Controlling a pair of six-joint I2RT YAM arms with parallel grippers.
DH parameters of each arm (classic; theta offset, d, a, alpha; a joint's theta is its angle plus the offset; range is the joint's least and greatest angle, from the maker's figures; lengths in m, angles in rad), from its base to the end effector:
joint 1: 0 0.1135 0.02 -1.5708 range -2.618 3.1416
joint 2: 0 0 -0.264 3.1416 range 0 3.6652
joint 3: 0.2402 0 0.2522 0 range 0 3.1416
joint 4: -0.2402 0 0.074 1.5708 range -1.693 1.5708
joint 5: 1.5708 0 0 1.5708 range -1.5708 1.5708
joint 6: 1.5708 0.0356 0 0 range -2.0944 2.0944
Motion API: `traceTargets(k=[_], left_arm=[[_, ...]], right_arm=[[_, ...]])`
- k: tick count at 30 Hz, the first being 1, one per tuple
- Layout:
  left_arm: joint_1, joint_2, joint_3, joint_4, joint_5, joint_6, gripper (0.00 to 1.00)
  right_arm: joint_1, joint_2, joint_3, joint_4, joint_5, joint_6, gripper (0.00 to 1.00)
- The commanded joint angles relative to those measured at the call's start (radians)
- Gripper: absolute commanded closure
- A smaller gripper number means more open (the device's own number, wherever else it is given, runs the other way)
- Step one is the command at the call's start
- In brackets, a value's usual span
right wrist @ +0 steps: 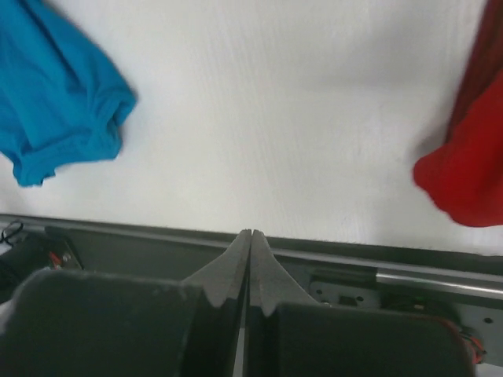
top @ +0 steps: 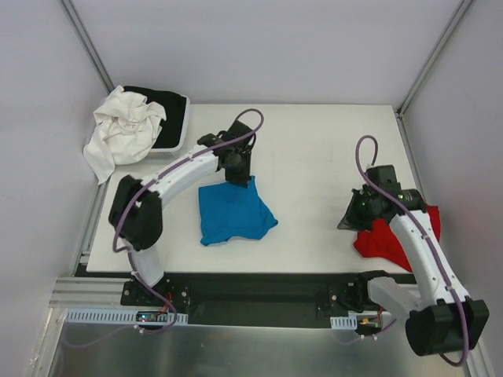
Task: Fold and stack the t-shirts
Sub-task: Fold the tshirt
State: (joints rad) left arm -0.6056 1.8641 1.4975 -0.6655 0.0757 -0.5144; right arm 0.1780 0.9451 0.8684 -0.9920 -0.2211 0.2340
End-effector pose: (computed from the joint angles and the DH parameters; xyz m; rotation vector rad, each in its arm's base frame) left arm 0.3295 -0.2314 0.2404 0.1504 2.6800 -0.4797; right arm 0.1625 0.0372 0.2732 -0.0012 2.6640 0.4290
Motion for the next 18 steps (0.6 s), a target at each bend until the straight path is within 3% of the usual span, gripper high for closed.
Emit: traceTargets(k=[1, 5, 11, 15, 18], left_arm=[[-0.06, -0.233, 0.046, -0.06, -0.014, -0.068, 0.97], [-0.085, -0.318, -0.054, -0.062, -0.017, -0.098, 0.99], [-0.099, -0.408, -0.169, -0.091, -0.024, -0.079, 0.99], [-0.097, -0.418, -0.192, -0.109, -0.027, -0.056, 0.99], [-0.097, -0.418, -0.192, -0.118, -0.016, -0.047, 0.99]], right_arm=[[-0.118, 0.09, 0.103, -0.028, 0.144, -0.061, 0.99], [-0.285, 0.092, 0.122, -0.068, 0.213, -0.108, 0.99], [-0.321, 0.162, 0.192, -0.162, 0.61, -0.116, 0.99], [-0.34, 0.185, 0.132, -0.067, 0.644, -0.117, 0.99], [-0.409, 0.21, 0.13, 0.001, 0.573, -0.114, 0.99]])
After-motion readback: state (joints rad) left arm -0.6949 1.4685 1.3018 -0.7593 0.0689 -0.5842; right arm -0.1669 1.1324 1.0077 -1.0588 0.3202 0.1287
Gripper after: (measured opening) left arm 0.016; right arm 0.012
